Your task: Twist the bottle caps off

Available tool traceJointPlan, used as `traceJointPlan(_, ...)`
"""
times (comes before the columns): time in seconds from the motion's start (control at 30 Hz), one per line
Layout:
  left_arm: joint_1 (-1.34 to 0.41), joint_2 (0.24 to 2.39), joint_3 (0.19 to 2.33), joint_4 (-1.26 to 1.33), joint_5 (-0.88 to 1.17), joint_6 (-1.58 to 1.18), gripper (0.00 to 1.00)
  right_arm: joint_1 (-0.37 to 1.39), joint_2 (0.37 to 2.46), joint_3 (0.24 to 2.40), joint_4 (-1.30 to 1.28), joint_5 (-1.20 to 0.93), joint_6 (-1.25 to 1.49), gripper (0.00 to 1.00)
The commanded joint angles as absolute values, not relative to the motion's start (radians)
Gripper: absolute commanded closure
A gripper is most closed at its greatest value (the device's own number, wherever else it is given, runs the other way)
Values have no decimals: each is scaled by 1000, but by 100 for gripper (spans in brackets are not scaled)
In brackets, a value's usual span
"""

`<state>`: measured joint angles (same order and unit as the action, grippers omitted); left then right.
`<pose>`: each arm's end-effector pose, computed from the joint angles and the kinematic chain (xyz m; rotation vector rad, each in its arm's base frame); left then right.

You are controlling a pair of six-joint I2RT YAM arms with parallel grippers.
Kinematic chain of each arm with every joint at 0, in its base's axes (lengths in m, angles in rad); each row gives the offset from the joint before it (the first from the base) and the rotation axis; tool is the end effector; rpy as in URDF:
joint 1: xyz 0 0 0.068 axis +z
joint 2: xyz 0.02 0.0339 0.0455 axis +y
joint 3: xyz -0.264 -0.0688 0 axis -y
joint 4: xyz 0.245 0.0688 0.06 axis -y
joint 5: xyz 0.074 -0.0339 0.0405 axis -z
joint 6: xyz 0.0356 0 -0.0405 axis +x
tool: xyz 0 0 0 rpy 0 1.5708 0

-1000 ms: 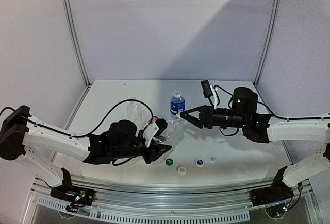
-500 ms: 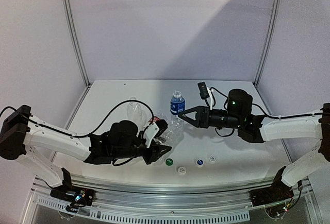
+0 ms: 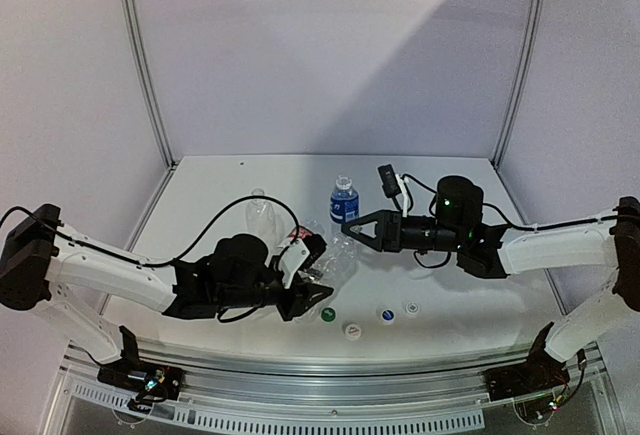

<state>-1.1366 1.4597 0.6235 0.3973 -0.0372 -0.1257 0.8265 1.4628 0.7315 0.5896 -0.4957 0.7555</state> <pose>0.1268 -0.2704 0.1877 0.9923 1.8443 -0.7535 0.2031 0.2455 0.2421 -0.4918 1.9133 1.5335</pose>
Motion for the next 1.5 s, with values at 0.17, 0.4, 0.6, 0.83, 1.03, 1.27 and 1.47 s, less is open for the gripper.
traceJointPlan(0.17, -1122, 1454, 640, 423, -34, -128, 62, 830, 1478, 739, 592, -519, 738, 90)
traceJointPlan(0.4, -1123, 1456, 649, 397, -87, -149, 24, 830, 1455, 790, 410, -465, 654, 100)
traceJointPlan(0.6, -1123, 1434, 643, 387, -89, -149, 1, 829, 1306, 904, 14, -308, 490, 100)
traceJointPlan(0.83, -1123, 1409, 640, 375, -79, -153, 1, 829, 1220, 1065, -340, -20, 381, 100)
traceJointPlan(1.03, -1123, 1374, 631, 364, -86, -157, 1, 829, 1322, 1163, -440, 288, 281, 100)
traceJointPlan(1.27, -1123, 1336, 612, 369, -106, -162, 1, 825, 1479, 1301, -475, 474, 203, 100)
traceJointPlan(1.47, -1123, 1323, 609, 362, -126, -161, 1, 771, 1515, 1256, -372, 433, 187, 100)
